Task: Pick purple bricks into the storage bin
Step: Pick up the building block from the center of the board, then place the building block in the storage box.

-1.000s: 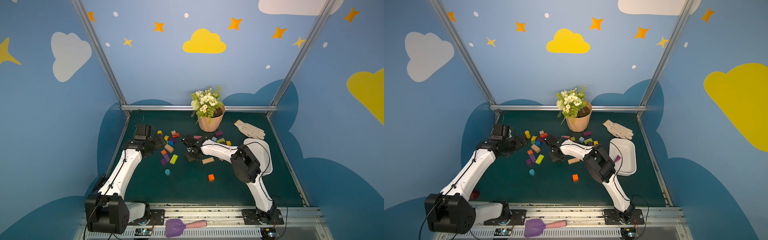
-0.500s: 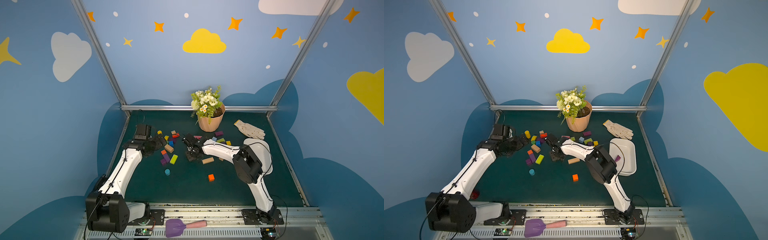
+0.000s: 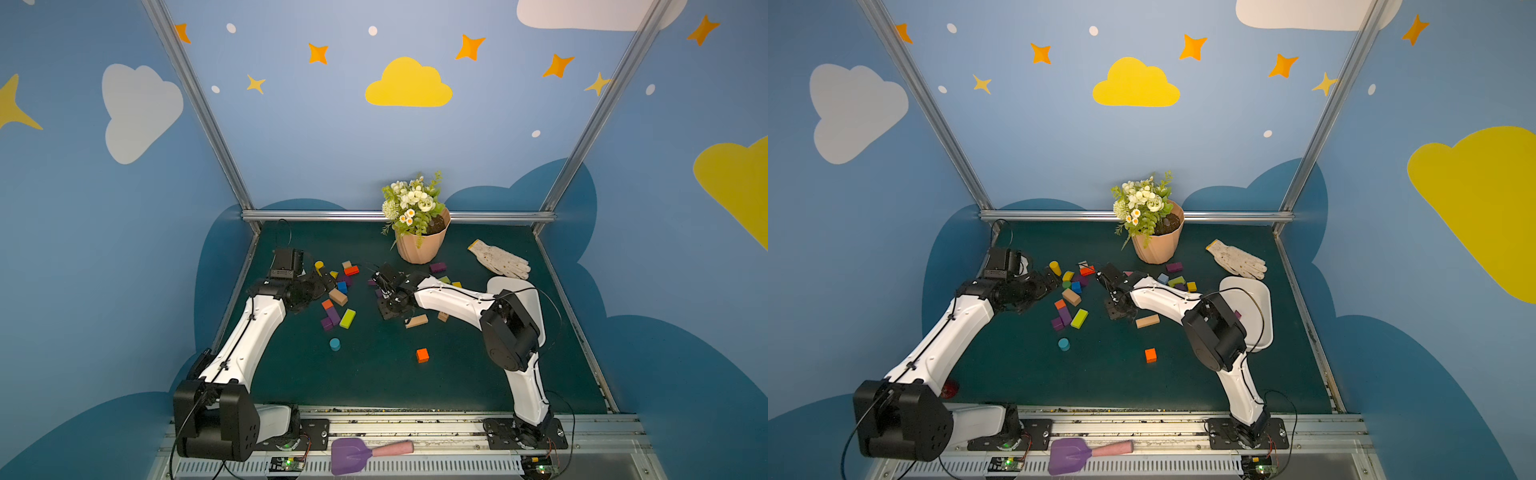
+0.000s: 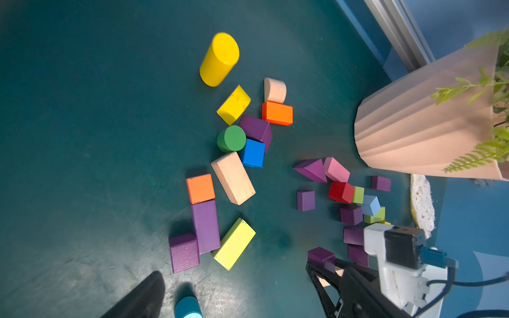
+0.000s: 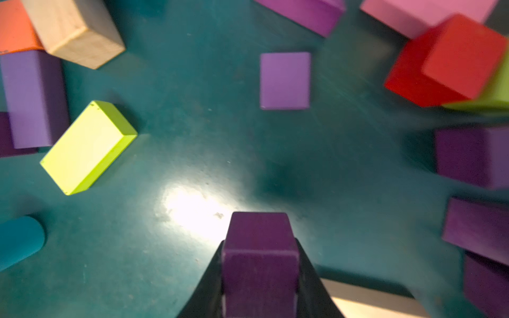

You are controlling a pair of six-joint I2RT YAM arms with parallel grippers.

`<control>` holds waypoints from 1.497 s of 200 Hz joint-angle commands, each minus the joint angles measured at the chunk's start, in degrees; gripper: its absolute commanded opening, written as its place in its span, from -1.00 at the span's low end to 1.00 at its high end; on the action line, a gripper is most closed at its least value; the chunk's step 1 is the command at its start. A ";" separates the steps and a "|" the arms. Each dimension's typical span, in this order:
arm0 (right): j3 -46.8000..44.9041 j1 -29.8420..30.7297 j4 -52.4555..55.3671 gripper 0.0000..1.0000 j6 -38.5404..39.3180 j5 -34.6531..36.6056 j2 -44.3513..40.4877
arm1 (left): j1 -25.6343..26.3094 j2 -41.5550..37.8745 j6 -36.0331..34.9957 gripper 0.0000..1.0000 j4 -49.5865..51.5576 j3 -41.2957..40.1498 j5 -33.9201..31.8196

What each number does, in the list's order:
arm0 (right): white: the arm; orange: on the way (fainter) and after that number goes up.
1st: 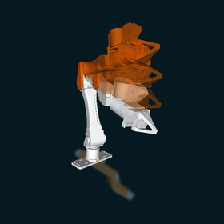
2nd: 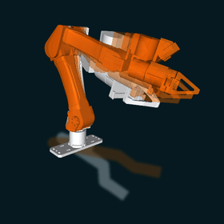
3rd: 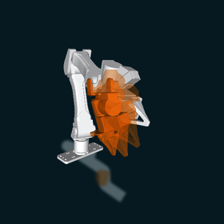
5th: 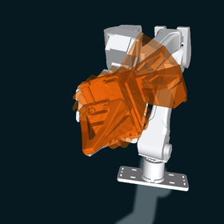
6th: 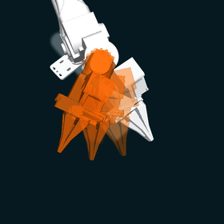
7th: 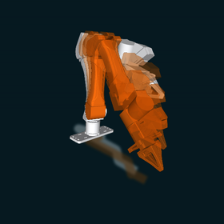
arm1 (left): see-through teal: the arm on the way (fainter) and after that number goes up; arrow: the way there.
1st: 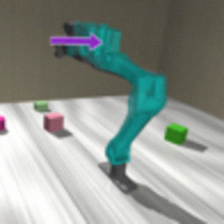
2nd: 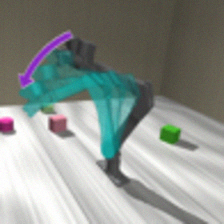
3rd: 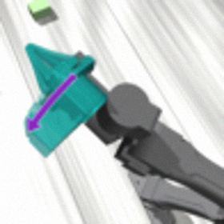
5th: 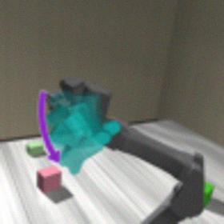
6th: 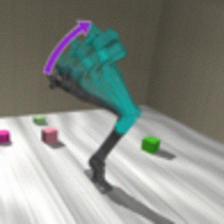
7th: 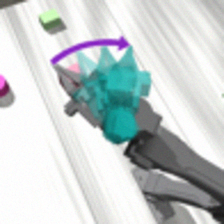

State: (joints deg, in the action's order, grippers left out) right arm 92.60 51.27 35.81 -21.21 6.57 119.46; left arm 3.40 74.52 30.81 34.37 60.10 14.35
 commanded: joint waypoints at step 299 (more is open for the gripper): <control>-28.85 -21.46 -1.27 -0.36 -2.76 1.44 -31.69 | 21.68 6.85 -4.35 1.00 2.59 2.48 2.01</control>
State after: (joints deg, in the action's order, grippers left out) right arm 65.21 32.08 34.09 -24.12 8.43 91.00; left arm 24.51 81.43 27.66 35.38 60.31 18.00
